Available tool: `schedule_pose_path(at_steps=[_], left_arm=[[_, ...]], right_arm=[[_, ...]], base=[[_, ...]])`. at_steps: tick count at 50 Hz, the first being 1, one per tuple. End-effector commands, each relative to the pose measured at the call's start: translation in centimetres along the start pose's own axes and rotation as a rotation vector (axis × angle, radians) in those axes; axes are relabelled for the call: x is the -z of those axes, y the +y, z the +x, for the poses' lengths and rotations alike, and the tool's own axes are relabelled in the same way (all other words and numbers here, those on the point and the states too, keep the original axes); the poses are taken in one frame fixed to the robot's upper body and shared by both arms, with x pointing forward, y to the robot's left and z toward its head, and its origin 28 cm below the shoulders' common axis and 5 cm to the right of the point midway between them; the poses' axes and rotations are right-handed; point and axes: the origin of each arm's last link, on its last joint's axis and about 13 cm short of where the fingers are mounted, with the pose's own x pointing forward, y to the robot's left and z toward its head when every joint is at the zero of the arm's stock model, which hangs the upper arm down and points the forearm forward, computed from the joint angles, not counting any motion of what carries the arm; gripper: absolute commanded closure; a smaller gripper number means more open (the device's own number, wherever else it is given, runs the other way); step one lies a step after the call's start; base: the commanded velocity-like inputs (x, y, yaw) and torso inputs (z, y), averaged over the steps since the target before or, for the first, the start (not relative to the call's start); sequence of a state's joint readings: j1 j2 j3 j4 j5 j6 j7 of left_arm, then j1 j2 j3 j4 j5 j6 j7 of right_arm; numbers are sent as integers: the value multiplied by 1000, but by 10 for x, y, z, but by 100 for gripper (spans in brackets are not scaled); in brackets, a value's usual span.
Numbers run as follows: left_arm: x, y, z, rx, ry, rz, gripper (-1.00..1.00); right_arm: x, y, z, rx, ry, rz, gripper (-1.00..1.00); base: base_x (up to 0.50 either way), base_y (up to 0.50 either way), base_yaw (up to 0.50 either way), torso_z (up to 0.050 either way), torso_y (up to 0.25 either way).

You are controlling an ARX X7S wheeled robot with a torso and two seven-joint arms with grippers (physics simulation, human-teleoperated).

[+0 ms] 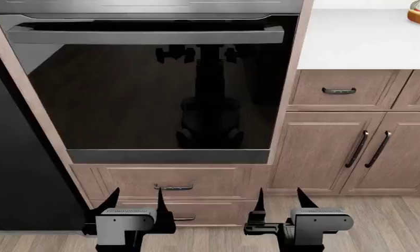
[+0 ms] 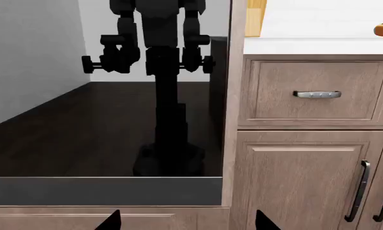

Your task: Open the microwave door

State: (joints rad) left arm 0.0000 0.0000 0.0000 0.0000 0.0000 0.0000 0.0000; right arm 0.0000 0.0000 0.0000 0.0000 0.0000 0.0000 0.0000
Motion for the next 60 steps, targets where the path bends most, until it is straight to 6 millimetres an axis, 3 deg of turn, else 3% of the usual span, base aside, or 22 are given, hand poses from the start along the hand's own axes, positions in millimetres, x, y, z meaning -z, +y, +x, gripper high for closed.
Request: schedule_pose_path(at_steps=[1, 11, 16, 20, 29, 40, 49, 60], left_arm=[[-1, 0, 0, 5, 7, -8, -100], [-8, -1, 1, 10, -46, -40, -100], [-25, 1, 6, 6, -134, -31, -100], [-54, 5, 13, 3, -227, 3, -100], [-129, 11, 33, 46, -422, 76, -100], [-219, 17, 37, 70, -633, 130, -100], [-266, 23, 30, 60, -756, 172, -100], [-319, 31, -1, 14, -936, 214, -100]], right_arm=[[0, 0, 0, 1, 5, 0, -100], [-2, 6, -1, -14, 7, 0, -100], [-19, 6, 5, -10, -54, -21, -100], [-44, 4, 17, -4, -144, -40, -100], [-124, -9, 33, 47, -392, -92, -100], [-208, -22, 29, 93, -638, -154, -100], [-256, -25, 12, 108, -792, -189, -100], [-294, -27, -16, 126, -952, -197, -100]], base=[[0, 0, 0, 0, 0], [0, 0, 0, 5, 0], [0, 0, 0, 50, 0], [0, 0, 0, 50, 0], [0, 0, 0, 50, 0], [0, 0, 0, 50, 0], [0, 0, 0, 50, 0], [0, 0, 0, 50, 0]])
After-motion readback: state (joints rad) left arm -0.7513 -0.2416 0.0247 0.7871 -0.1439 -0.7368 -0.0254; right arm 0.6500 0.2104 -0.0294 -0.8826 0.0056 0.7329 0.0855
